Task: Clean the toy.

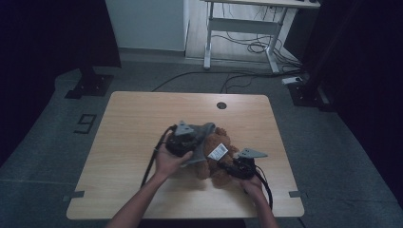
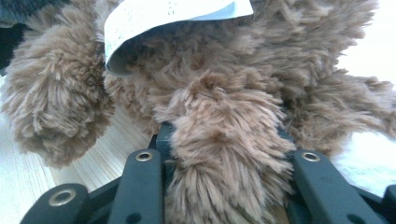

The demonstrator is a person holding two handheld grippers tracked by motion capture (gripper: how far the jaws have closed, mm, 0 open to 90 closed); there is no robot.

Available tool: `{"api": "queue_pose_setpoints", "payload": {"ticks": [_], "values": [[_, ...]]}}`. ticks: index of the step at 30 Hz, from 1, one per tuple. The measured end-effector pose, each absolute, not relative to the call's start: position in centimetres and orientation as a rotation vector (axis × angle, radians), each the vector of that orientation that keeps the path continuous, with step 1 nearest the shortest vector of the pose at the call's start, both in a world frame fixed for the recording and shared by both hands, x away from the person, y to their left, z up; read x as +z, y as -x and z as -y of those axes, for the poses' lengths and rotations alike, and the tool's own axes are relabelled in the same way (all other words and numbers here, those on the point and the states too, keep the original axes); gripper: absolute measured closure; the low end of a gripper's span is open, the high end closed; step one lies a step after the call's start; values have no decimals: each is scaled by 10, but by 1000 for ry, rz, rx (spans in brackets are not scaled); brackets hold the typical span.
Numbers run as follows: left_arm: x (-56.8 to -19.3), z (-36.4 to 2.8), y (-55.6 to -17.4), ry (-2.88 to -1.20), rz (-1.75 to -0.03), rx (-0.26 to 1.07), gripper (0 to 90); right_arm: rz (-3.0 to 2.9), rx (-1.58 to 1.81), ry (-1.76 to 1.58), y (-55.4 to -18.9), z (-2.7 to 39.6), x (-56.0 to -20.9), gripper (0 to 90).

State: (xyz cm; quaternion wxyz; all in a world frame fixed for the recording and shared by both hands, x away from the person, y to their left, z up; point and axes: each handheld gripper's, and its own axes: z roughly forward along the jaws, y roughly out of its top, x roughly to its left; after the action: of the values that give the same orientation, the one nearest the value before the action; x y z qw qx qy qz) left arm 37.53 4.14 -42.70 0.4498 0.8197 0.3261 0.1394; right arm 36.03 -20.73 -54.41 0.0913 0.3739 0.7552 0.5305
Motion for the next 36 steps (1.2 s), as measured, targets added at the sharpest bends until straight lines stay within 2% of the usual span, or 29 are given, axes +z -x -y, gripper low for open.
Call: {"api": "queue_pose_setpoints", "payload": {"ticks": [5,11,19,22,28,36], "values": [[-441,-4,-379,-2113,-772,339,804,-2244,1565,-1107,-359,208,-544,608],[-447,-14,-383,-2094,-815,303,804,-2246,1557,-1103,-359,207,-545,608],[-442,-64,-383,-2113,-919,411,804,-2247,1549,-1118,-358,207,-544,613],[-443,-92,-384,-2065,-965,381,803,-2254,1550,-1115,-358,207,-544,615],[-439,-137,-374,-1996,-1021,452,802,-2265,1549,-1116,-358,207,-544,616],[-463,-168,-371,-1961,-1094,367,801,-2315,1532,-1114,-358,207,-544,639]]}}
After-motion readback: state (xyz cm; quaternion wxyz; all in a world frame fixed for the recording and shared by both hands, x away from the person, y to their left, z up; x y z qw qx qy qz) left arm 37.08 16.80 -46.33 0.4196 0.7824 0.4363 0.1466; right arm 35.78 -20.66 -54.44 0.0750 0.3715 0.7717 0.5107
